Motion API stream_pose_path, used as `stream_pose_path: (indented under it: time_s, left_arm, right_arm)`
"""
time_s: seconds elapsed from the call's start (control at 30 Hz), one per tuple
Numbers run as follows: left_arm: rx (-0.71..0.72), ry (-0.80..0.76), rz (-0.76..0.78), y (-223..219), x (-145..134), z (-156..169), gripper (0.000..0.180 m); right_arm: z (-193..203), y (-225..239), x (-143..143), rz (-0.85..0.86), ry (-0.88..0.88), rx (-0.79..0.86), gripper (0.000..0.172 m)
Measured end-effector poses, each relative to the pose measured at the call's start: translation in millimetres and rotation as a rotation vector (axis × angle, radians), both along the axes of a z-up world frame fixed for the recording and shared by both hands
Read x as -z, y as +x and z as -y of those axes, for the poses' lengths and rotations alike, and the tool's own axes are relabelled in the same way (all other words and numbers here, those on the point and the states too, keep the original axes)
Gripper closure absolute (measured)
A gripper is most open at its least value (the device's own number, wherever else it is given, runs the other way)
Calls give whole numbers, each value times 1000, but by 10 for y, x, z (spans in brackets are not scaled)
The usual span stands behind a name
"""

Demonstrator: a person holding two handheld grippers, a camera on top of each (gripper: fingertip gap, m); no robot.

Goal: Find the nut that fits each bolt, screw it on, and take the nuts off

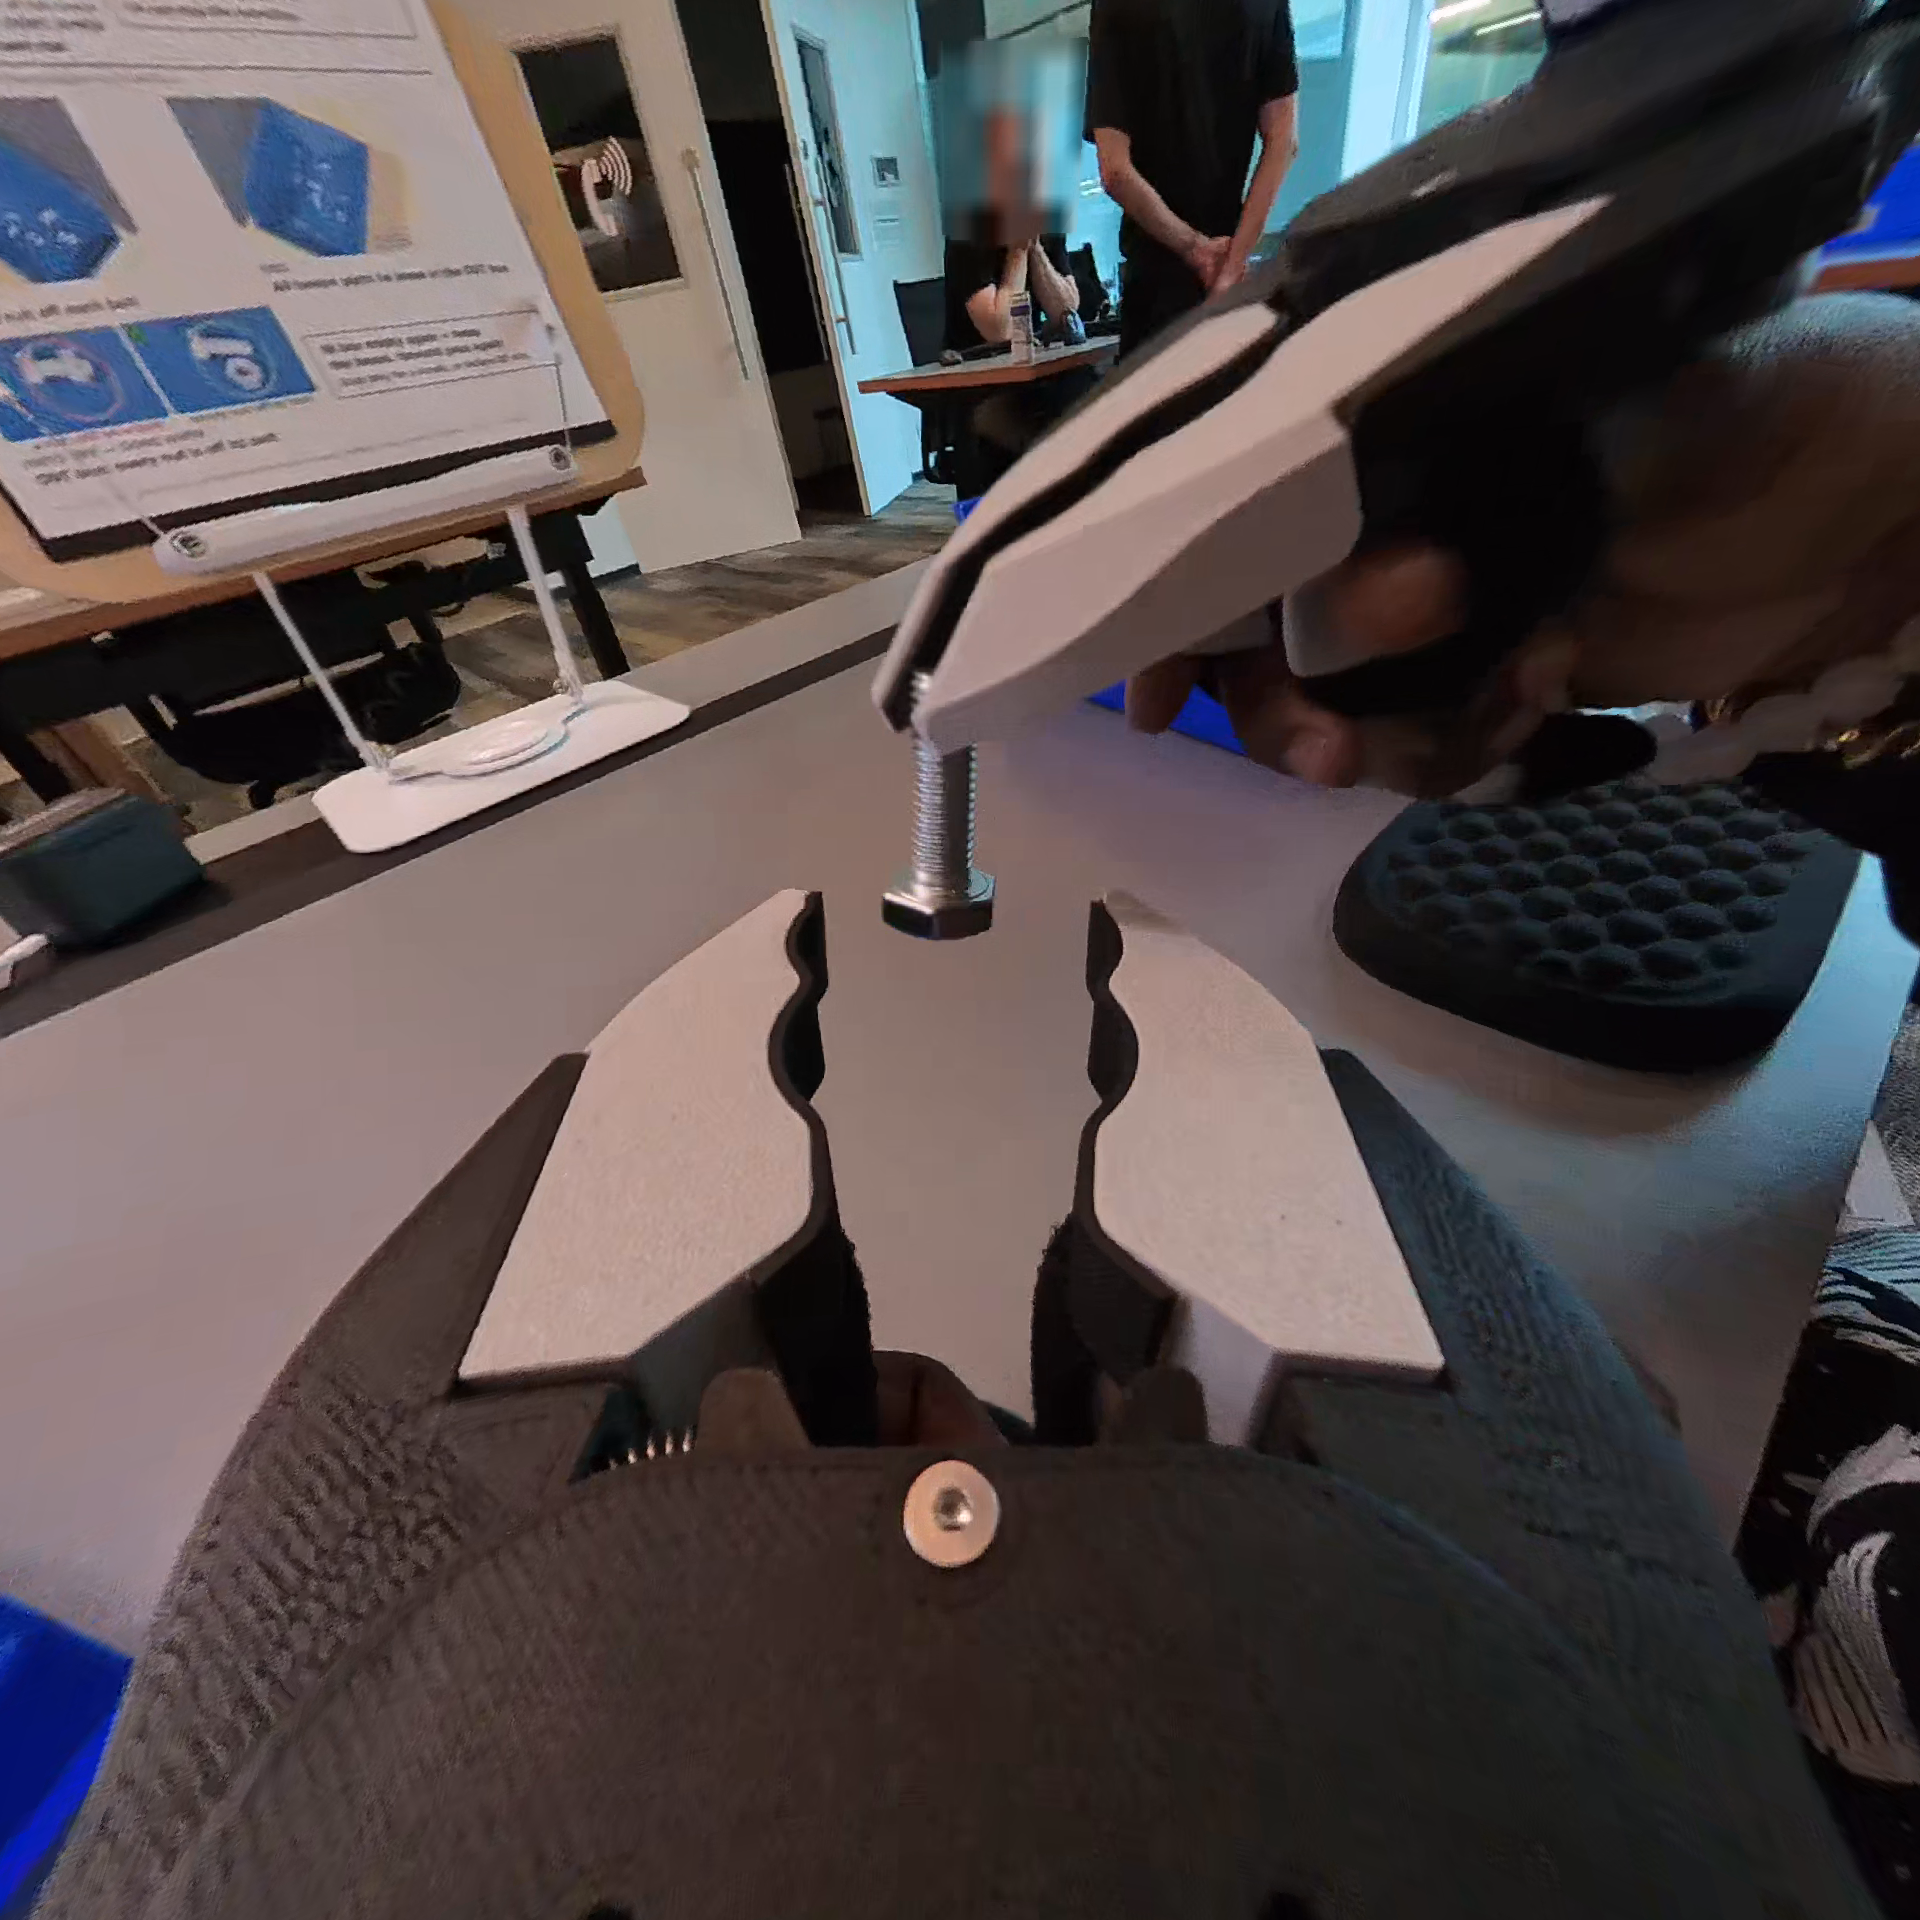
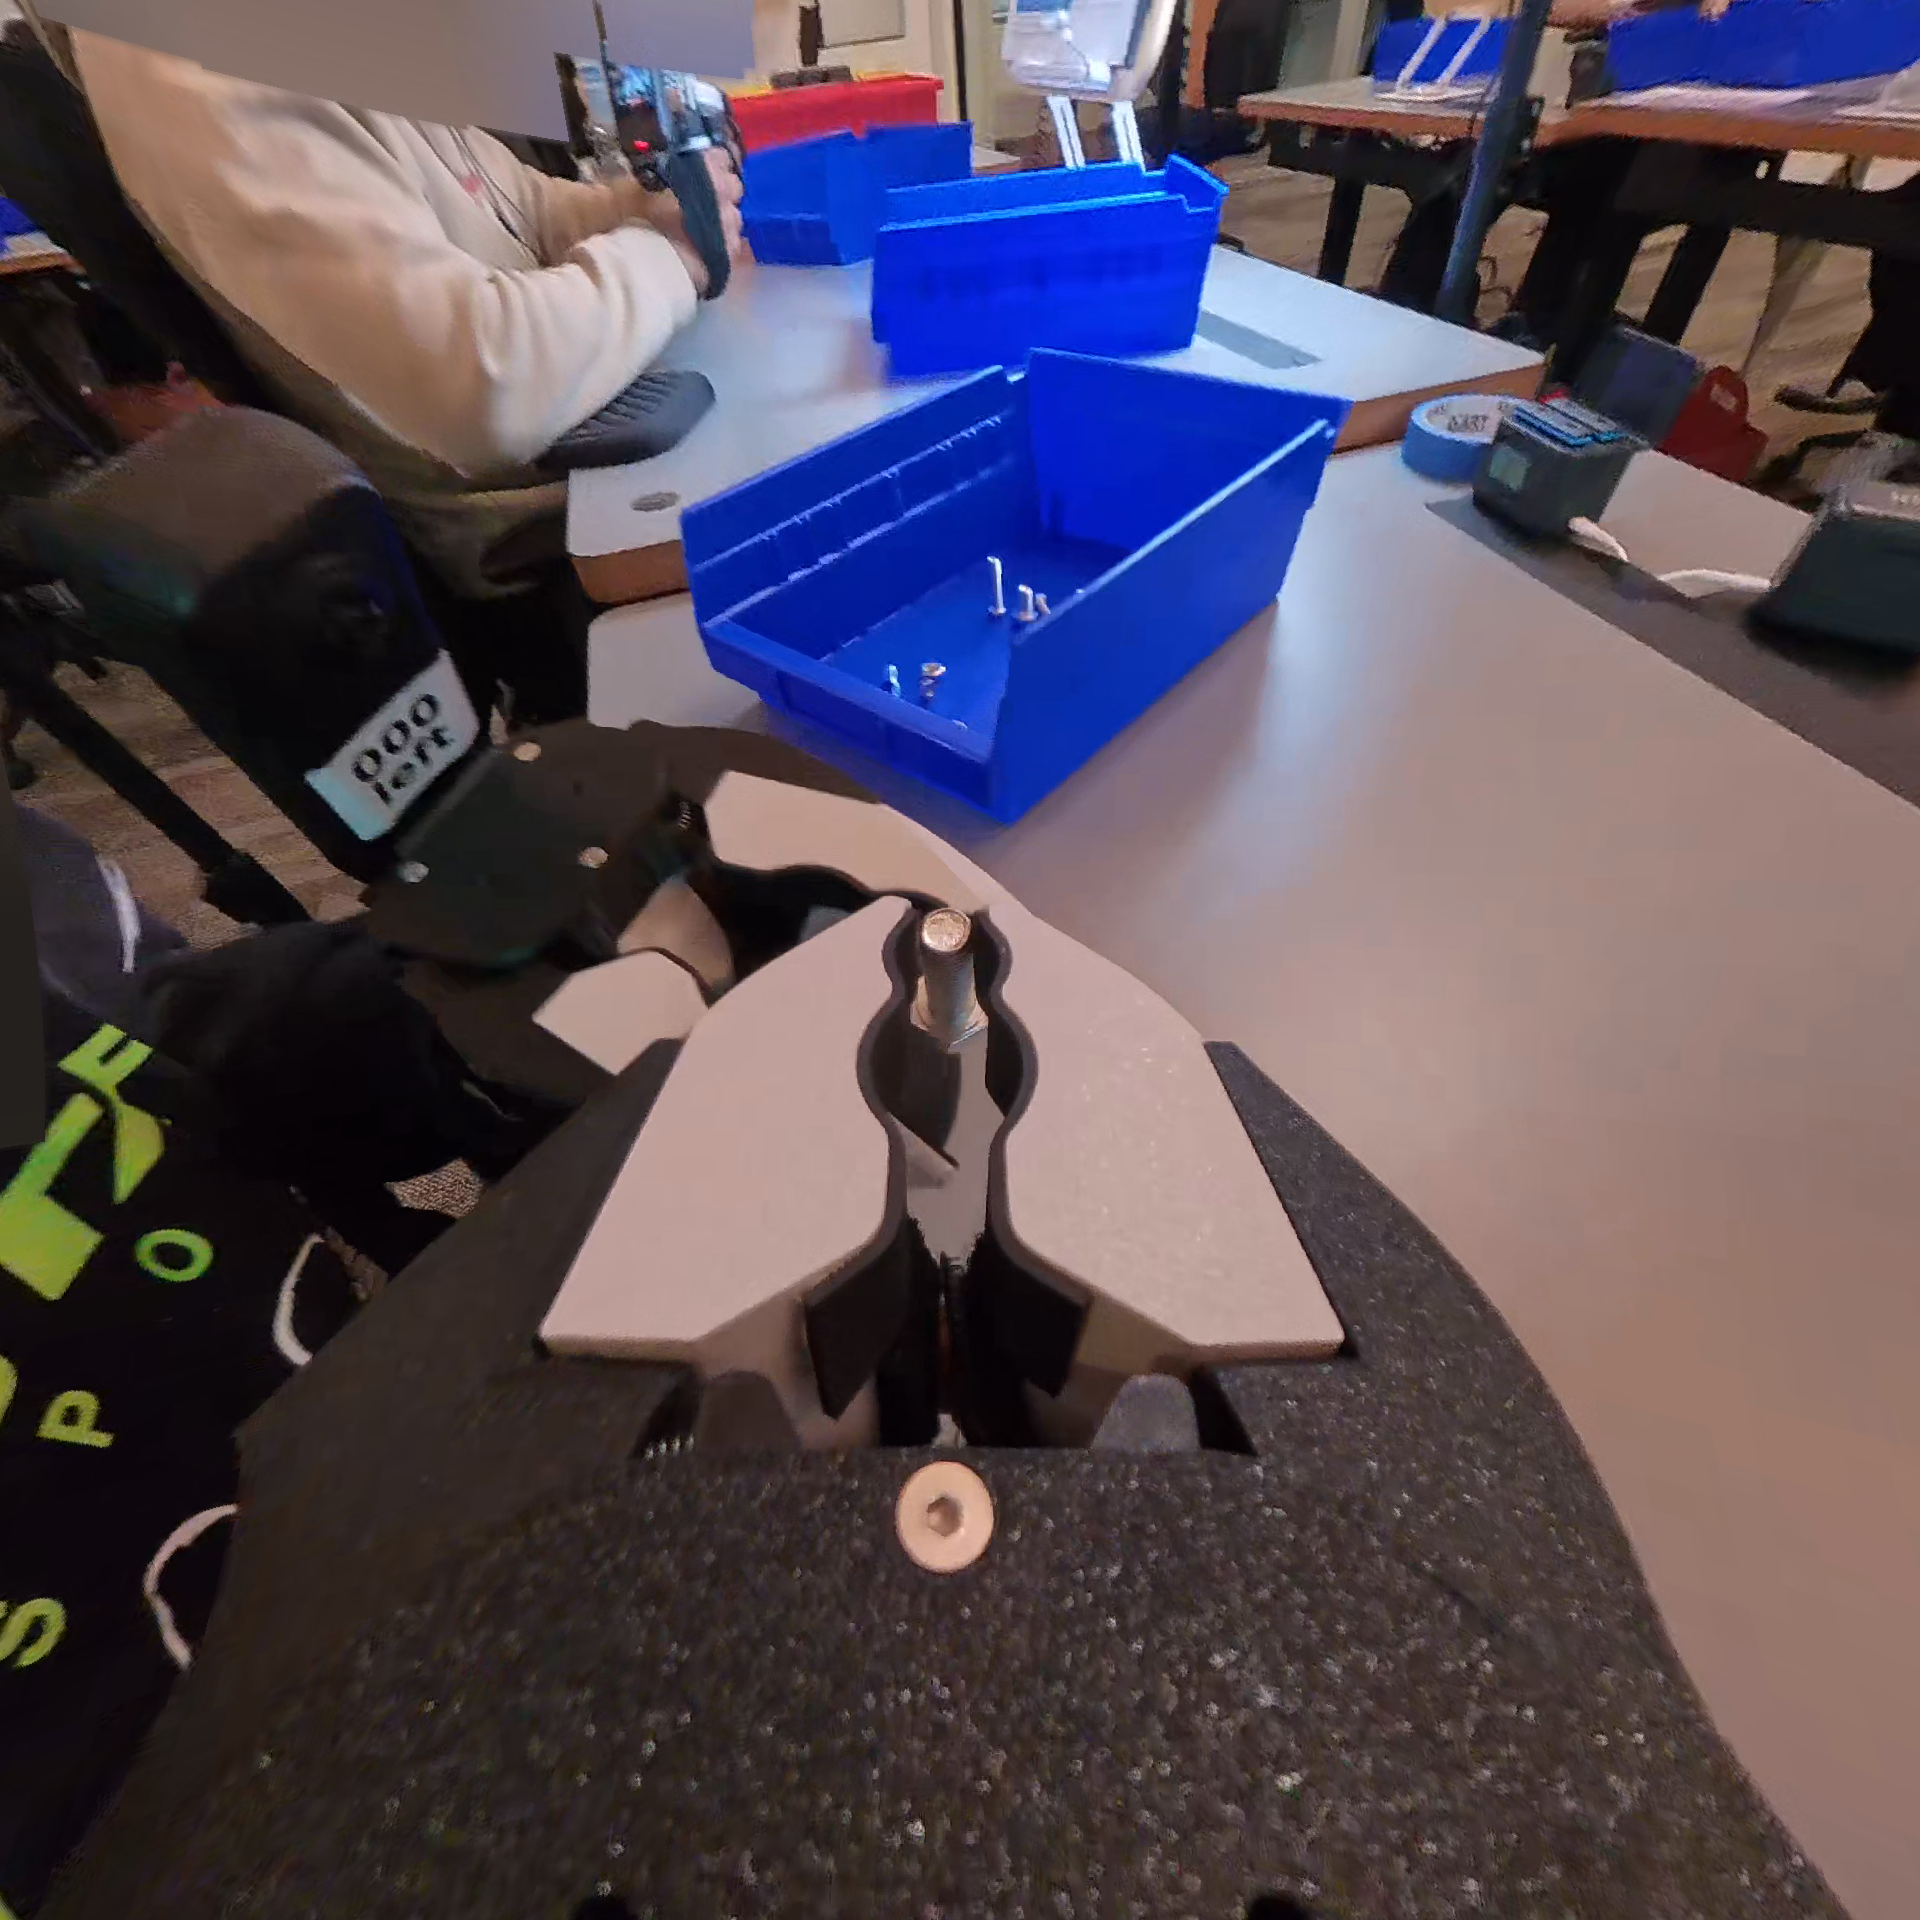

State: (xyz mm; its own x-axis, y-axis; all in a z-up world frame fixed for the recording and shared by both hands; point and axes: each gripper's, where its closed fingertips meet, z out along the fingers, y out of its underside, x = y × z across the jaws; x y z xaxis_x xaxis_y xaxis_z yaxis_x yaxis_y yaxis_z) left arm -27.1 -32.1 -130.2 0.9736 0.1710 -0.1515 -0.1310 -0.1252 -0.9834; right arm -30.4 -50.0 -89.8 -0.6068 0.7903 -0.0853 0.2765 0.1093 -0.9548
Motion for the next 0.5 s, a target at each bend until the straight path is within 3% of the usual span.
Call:
stream_pose_path:
  time_s: [0.5]
  left_arm:
    - [38,18,-11,105,-51,-17,159]
  right_arm:
    - [33,99,-55,-4,12,-5,162]
